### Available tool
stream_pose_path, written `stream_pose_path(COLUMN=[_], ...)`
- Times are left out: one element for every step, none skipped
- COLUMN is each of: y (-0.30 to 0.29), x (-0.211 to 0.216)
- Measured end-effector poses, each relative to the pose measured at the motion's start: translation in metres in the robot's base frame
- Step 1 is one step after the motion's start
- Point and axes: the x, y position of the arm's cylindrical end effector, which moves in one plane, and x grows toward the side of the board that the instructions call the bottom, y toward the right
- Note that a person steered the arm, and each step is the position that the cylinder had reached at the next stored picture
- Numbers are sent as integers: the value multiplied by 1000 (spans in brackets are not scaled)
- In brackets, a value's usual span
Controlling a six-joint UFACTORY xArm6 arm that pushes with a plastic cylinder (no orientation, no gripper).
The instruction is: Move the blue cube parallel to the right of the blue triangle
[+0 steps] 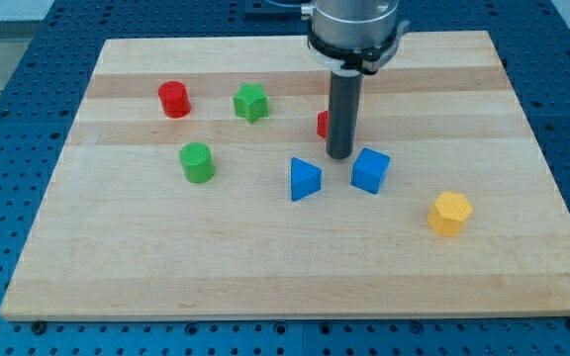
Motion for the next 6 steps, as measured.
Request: stream_pose_path(y=[17,29,29,29,38,69], x=[39,45,40,22,14,19])
